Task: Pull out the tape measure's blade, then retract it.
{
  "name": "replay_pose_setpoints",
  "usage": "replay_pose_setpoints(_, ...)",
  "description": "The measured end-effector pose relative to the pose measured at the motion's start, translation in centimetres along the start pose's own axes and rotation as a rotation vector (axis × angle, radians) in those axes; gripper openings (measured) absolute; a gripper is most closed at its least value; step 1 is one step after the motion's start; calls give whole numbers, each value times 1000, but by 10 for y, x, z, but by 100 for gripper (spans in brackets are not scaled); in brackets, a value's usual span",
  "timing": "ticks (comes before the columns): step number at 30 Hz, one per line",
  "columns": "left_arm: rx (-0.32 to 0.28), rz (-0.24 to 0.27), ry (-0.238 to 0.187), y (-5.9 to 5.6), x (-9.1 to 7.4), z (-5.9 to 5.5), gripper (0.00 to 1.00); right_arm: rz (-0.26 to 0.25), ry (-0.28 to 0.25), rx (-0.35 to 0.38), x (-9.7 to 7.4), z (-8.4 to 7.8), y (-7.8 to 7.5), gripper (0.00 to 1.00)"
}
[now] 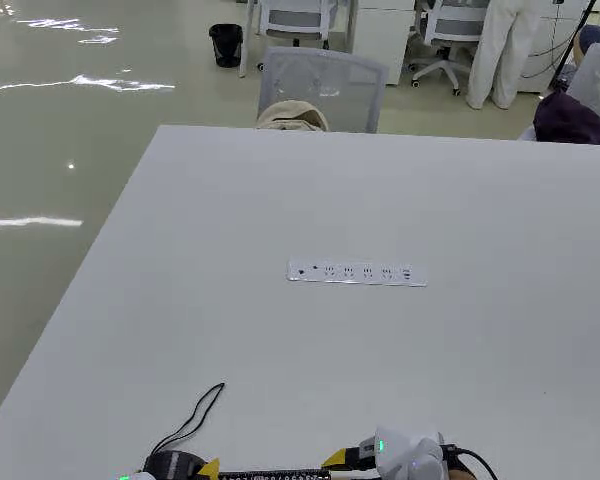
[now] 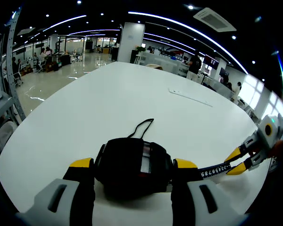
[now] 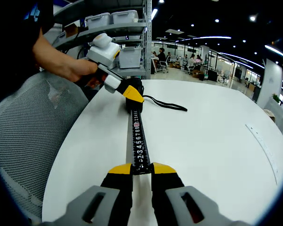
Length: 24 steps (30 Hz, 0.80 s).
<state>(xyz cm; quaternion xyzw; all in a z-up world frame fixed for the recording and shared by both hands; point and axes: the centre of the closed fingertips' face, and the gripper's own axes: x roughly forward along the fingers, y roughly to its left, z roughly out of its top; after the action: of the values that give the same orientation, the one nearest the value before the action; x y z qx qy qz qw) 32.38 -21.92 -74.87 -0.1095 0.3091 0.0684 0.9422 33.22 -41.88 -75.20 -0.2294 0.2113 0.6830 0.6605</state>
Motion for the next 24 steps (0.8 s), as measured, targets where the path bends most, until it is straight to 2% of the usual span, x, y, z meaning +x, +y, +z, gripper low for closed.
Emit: replay_pose_setpoints(24, -3, -4, 0, 0, 0, 0, 62, 15, -2, -2, 10, 7, 1, 13)
